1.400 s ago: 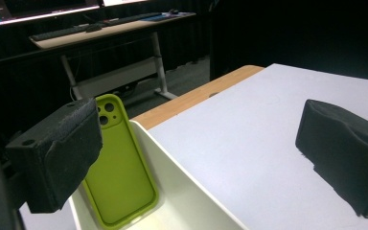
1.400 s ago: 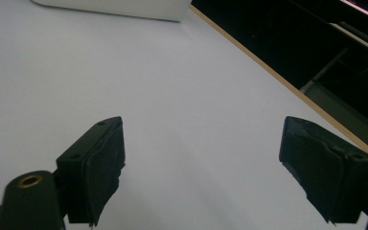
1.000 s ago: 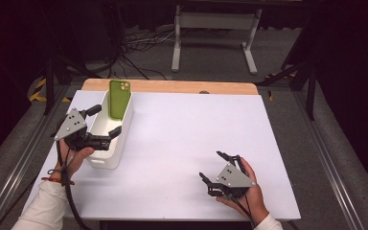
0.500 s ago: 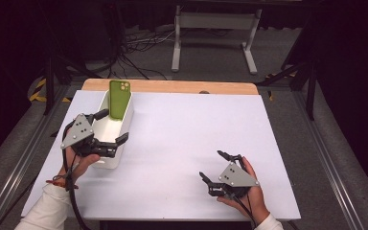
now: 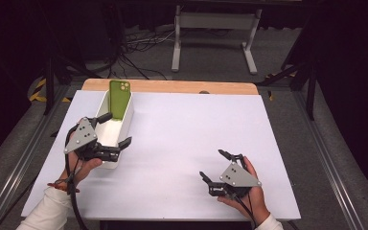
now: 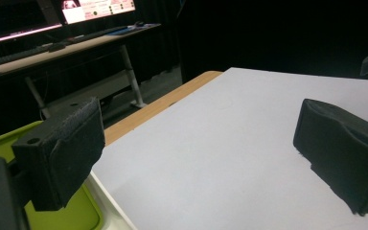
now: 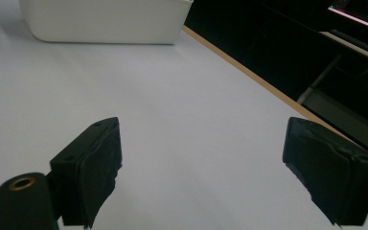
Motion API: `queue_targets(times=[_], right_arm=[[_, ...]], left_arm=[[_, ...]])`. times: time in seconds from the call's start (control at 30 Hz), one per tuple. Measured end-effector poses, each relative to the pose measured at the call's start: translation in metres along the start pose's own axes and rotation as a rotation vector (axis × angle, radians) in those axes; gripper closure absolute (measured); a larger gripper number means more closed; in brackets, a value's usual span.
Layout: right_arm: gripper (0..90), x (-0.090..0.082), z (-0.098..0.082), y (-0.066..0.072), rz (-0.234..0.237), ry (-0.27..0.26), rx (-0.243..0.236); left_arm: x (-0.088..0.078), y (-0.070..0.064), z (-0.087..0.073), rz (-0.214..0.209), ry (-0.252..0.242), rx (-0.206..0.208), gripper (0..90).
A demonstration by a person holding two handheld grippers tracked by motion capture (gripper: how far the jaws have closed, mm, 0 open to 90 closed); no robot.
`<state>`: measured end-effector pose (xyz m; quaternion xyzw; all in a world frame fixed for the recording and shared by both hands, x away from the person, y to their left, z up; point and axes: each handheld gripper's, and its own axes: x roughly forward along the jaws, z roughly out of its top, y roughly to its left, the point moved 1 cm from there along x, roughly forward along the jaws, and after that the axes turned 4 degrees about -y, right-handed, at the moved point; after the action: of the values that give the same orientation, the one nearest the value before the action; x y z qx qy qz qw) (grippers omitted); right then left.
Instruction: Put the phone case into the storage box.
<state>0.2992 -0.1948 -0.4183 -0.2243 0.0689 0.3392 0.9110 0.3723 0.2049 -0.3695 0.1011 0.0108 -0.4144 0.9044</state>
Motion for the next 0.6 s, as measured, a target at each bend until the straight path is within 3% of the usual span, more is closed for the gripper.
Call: queue_targets(times=[0.6], right_arm=[[14.3,-0.002,0.003,-0.002,-0.001,-0.017,0.026]], left_arm=[[-0.003,-0.013,-0.002,-0.019,-0.002,0.02,4.7]])
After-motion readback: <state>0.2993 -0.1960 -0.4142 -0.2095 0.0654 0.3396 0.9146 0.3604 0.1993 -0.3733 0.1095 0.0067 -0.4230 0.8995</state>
